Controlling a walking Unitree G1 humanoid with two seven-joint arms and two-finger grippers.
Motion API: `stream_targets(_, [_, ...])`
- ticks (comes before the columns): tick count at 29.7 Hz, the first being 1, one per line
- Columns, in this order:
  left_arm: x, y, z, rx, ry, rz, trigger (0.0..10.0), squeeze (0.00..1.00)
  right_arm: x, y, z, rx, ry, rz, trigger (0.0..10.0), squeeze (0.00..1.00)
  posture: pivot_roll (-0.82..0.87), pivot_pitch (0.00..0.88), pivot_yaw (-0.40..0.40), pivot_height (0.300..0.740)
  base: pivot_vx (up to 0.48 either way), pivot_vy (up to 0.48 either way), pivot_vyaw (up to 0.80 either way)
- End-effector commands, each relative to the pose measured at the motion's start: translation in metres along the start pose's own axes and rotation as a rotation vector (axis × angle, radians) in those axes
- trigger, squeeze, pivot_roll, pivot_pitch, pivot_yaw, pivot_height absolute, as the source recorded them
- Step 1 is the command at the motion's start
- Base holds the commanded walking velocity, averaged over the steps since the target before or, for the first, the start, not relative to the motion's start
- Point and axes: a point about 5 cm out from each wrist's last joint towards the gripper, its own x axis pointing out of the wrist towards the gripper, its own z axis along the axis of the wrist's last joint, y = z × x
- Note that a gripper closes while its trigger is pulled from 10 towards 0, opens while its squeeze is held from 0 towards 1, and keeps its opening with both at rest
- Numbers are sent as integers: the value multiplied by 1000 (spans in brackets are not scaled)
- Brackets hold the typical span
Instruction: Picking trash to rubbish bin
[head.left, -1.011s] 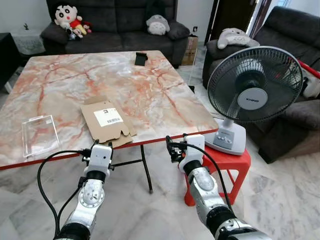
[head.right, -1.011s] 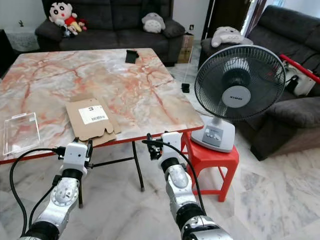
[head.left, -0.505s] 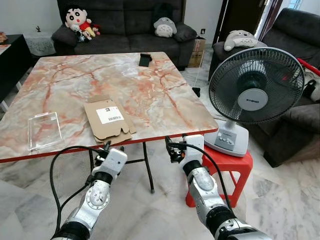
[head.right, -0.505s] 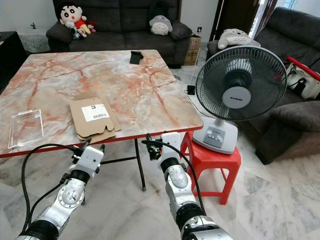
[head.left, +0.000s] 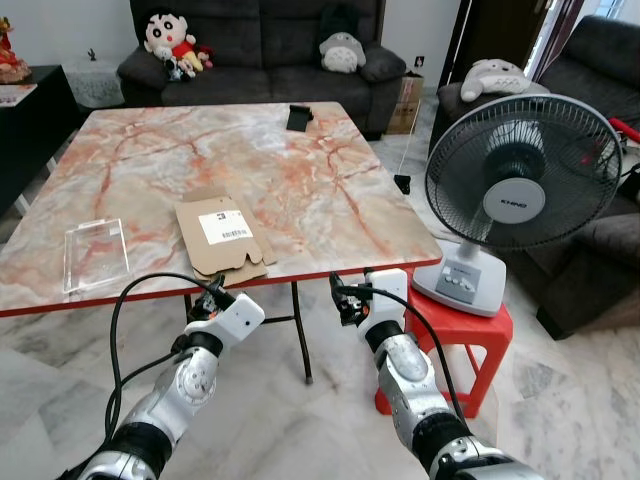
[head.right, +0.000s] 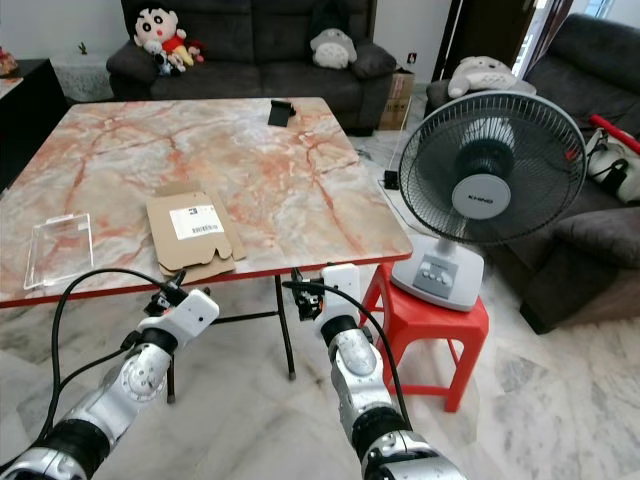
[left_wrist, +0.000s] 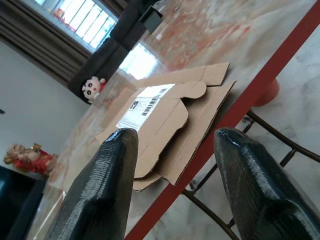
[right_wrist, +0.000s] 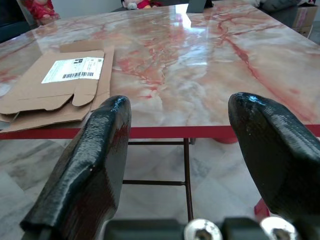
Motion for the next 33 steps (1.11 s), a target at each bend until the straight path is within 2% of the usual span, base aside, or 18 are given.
stream_targets(1, [2,2,0,-47,16,11,10000,0,1,0,1,-2,-1,-2,10000,0,-9,0,-45,740,0,0,0])
stream_targets(2, [3,6,3,-212,18,80,10000,0,1,-1,2,-2,-2,-2,10000,0,-14,0,-44,740,0,0,0])
stream_targets(3, [3,10,4,-304,14,124,10000,0,1,-1,2,-3,-3,-2,10000,0,-14,0,-44,740,0,0,0])
stream_targets(4, [2,18,8,-514,-3,231,10000,0,1,-1,3,-8,-6,-4,10000,0,-12,0,-47,740,0,0,0])
stream_targets(5, [2,18,8,-514,-3,231,10000,0,1,-1,3,-8,-6,-4,10000,0,-12,0,-47,740,0,0,0])
stream_targets(6, [0,25,11,-679,-21,316,10000,0,2,-2,5,-8,-22,-8,10000,0,-12,0,-47,740,0,0,0])
stream_targets(9, [-2,18,16,-647,-53,259,10000,0,3,-3,8,3,-42,-8,10000,0,-12,0,-47,740,0,0,0])
stream_targets(14, [-3,12,17,-647,-50,242,10000,0,5,-4,11,10,-45,-14,10000,0,-10,0,-49,740,0,0,0])
stream_targets(23, [0,20,15,-654,-49,267,10000,0,4,-5,11,-9,-42,-15,10000,0,-10,0,-50,740,0,0,0])
stream_targets(28, [-1,23,14,-652,-49,275,10000,0,4,-5,11,3,-46,-11,10000,0,-10,0,-50,740,269,0,685])
stream_targets(33, [-1,24,14,-649,-52,276,10000,0,4,-6,11,12,-46,-19,10000,0,-8,0,-48,740,276,0,0])
